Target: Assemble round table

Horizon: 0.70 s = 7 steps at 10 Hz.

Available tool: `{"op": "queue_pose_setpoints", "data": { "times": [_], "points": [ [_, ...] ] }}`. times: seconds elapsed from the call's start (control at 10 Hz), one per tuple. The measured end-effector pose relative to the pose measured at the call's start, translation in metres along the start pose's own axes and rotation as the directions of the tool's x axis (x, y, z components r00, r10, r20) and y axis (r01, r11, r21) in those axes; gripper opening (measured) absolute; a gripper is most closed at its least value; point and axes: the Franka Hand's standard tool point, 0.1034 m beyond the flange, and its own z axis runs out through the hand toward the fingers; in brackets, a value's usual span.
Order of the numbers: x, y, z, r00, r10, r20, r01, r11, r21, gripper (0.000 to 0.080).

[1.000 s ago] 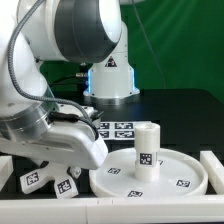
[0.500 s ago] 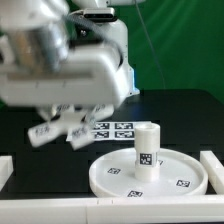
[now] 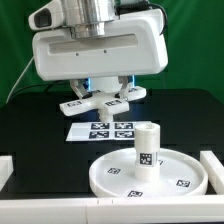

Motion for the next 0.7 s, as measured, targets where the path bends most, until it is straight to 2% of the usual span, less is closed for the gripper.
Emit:
{"op": "queue_pose_setpoints", "data": {
  "times": [0.1,0.2,0.3,0.4,0.6,0.7],
  "points": [
    [-0.01,-0.007,0.005,0.998,-0.055,0.015,0.056,0.996,-0.068,0.045],
    [-0.02,-0.019,0.003,0.992,-0.118,0.041,0.122,0.988,-0.1,0.045],
    [-0.028,-0.033,-0.001,0.983,-0.176,0.043,0.18,0.977,-0.116,0.045],
    [-0.038,-0.044,0.0,0.976,-0.218,0.024,0.219,0.968,-0.12,0.045],
    [-0.037,-0.038,0.003,0.978,-0.205,0.031,0.207,0.971,-0.119,0.045],
    [-0.039,-0.042,0.004,0.979,-0.203,0.026,0.205,0.972,-0.118,0.045]
  ]
}}
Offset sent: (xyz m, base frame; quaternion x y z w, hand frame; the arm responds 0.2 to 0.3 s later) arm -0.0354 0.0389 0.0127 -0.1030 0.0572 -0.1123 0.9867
